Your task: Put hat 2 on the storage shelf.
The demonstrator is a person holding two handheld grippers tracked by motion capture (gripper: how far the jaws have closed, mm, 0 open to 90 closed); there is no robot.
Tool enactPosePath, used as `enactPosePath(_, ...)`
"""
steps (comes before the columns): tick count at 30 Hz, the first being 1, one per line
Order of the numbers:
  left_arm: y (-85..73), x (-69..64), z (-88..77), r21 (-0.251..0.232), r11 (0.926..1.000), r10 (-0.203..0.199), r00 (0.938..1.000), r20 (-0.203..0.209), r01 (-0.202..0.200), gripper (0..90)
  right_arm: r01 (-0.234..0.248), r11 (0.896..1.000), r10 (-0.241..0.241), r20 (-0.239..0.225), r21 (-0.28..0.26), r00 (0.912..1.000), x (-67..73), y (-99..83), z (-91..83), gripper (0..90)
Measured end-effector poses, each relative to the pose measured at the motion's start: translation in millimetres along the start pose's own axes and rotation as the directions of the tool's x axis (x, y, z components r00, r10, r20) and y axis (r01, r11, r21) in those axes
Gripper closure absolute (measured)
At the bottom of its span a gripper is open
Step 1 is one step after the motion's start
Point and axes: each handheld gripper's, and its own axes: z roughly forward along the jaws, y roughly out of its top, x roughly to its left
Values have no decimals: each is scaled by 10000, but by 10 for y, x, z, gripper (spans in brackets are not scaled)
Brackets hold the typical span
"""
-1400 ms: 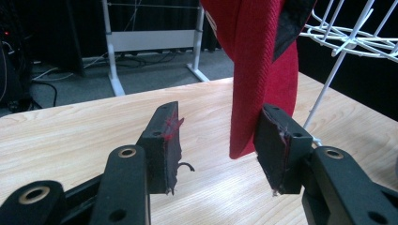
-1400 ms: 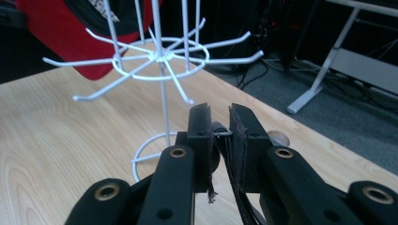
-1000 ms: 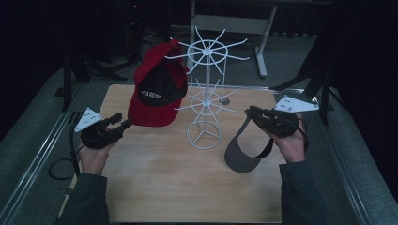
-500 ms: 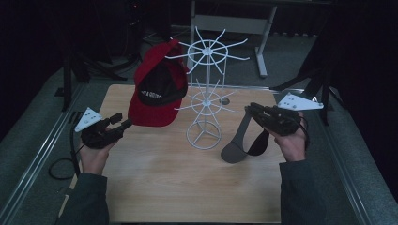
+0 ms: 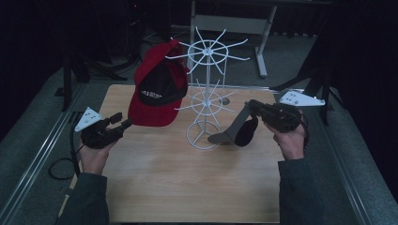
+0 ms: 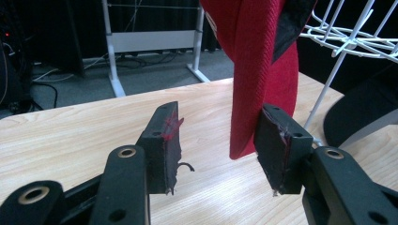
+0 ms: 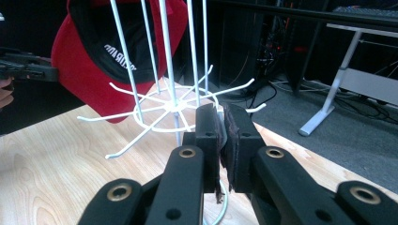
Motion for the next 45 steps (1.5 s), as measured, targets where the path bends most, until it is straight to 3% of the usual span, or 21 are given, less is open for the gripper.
enactPosePath(5,-1,-1,3,9,10000,-8,10000,9,8,518,-141,9999,141,83,-74,9999,-3,-7,9,856)
enactPosePath(13,4,-5,6,-17,10000,11,10000,24,-11,518,-697,9947,685,-182,-752,9975,-46,57,-100,856)
enactPosePath(24,-4,-8,11,2,10000,-22,10000,42,22,518,-1599,9760,1495,-790,-1477,9856,-87,166,-186,857)
enactPosePath(45,-11,-1,4,25,10000,-3,10000,31,3,518,-2057,9601,1774,-1561,-1895,9717,-66,498,-258,857)
